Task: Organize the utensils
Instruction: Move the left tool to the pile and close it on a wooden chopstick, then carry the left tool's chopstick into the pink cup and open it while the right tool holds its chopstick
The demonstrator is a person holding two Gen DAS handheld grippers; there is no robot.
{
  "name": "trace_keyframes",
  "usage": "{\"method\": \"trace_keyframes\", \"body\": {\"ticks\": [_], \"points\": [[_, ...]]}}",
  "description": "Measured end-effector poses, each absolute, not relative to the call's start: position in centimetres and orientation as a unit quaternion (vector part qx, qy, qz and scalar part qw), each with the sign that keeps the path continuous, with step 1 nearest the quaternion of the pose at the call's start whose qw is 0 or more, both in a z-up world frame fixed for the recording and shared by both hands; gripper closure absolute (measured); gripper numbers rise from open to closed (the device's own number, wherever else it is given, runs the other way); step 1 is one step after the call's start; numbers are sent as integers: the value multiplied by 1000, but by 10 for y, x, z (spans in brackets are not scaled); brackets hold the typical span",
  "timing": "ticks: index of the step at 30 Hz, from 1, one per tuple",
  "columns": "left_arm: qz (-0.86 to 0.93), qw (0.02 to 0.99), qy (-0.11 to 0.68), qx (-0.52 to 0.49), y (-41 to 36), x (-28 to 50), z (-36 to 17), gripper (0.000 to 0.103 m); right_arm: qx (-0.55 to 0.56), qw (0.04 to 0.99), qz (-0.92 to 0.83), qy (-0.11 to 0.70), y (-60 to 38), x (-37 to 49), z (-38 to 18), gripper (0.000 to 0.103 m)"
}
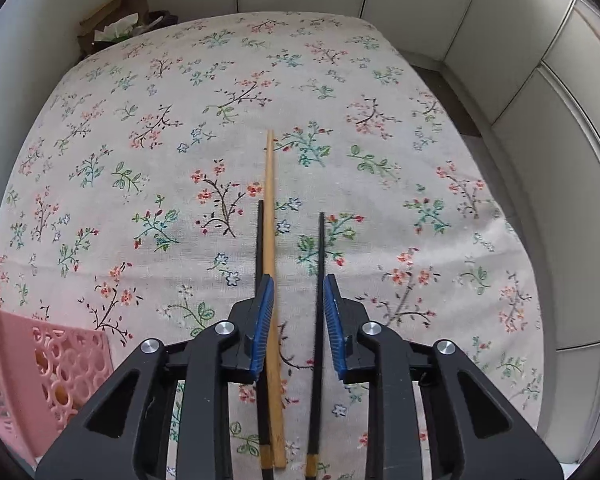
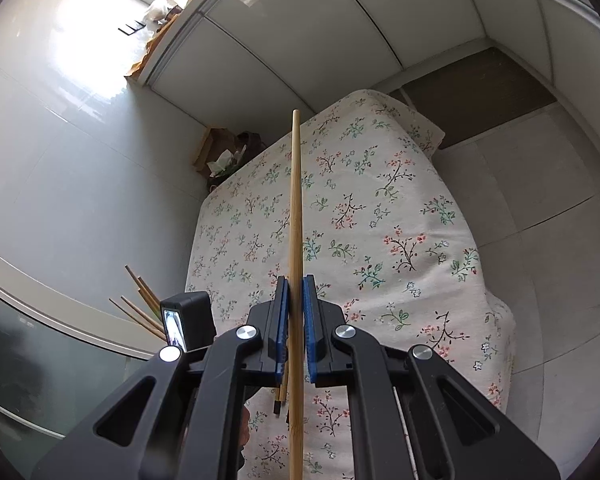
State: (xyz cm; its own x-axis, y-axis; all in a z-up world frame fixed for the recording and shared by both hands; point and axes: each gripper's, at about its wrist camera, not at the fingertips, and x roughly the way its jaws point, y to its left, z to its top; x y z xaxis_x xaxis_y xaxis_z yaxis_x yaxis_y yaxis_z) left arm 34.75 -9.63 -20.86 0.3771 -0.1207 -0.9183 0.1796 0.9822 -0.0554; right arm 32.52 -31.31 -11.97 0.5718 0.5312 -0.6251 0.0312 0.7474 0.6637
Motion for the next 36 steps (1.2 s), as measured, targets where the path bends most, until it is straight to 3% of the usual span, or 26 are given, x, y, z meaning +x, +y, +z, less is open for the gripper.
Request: {"method": "trace_keyframes", "body": {"ticks": [9,13,19,36], "points": [[-74,823,560,50,-96,358,-221,79,320,826,151,440,-309,328,-122,95],[-73,821,563,66,-102,358,-222,91,320,825,149,441,-308,329,-123,95],[-68,825,552,101,-107,357,-219,97,320,825,149,441,-308,330,-123,95],[-81,822,551,123,-121,355,-226,97,300,836,138,438,-308,329,-121,95]]}}
